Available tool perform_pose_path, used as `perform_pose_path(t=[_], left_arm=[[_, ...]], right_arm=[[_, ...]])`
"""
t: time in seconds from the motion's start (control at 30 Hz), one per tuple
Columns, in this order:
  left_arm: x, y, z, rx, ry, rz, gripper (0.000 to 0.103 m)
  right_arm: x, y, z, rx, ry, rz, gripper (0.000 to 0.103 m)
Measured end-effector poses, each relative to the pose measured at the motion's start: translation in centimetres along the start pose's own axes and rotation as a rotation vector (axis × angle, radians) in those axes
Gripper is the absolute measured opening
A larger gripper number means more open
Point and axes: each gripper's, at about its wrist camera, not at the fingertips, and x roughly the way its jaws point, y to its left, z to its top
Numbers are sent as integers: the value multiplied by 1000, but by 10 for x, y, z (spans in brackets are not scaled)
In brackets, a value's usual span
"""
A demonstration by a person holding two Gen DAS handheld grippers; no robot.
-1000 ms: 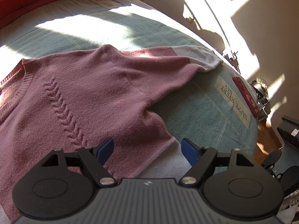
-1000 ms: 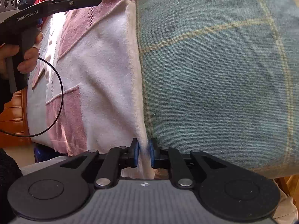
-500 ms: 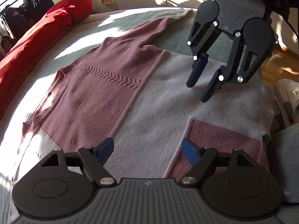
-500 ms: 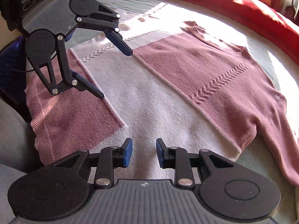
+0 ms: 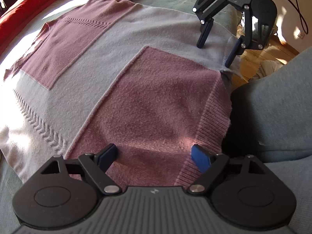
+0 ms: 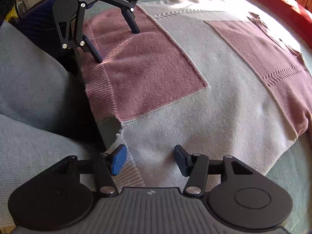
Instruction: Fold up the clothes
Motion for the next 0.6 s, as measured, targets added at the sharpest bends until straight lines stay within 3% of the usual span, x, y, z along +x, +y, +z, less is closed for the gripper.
perform_pose_path(t=[0.07, 0.13, 0.23, 0.33, 0.5, 0.6], left_arm=[[-8, 1, 7, -10, -22, -23, 84], [-16, 3, 14, -20, -43, -46, 84], [-12, 12, 32, -49, -114, -12, 84], [7, 16, 46, -9, -159, 48, 84], [21, 9, 33, 2, -90, 16, 84], [12, -2, 9, 12, -34, -31, 86]], right_arm=[[-5, 0, 6, 6, 0, 2, 59], [-15, -4, 17, 2, -60, -26, 60], [-12, -17, 40, -7, -143, -117, 61], [5, -23, 56, -43, -188, -187, 61], [21, -6, 52, -85, -155, -120, 62], [19, 11, 38, -88, -108, -53, 72]])
